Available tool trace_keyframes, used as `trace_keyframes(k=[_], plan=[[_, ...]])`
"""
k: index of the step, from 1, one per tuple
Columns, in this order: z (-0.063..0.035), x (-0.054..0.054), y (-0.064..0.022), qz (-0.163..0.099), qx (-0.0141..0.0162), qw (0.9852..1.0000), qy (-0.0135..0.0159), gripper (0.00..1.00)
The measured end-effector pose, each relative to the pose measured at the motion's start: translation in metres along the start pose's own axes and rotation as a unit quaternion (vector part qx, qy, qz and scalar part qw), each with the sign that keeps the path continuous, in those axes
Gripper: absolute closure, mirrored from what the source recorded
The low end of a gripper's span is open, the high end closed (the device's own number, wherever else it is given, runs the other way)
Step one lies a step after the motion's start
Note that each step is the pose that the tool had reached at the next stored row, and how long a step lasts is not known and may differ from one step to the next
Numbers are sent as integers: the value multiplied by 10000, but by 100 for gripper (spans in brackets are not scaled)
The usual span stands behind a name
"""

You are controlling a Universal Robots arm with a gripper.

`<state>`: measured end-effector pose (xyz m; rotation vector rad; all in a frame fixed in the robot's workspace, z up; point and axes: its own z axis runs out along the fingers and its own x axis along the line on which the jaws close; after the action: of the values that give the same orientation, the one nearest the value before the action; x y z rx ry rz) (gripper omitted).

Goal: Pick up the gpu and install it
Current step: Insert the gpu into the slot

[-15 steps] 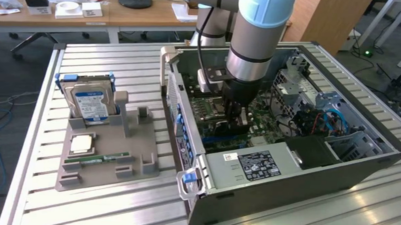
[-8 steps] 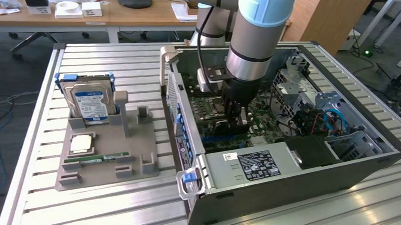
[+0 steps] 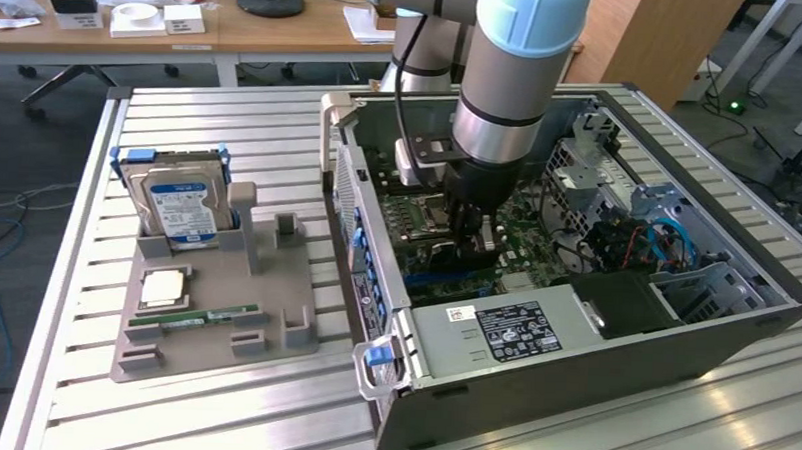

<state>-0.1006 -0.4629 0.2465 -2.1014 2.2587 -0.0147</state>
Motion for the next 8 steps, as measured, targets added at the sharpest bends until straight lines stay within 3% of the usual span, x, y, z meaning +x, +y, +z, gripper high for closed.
trace_keyframes(k=[8], plan=[[11, 1, 2, 0, -1, 10000, 1, 73]])
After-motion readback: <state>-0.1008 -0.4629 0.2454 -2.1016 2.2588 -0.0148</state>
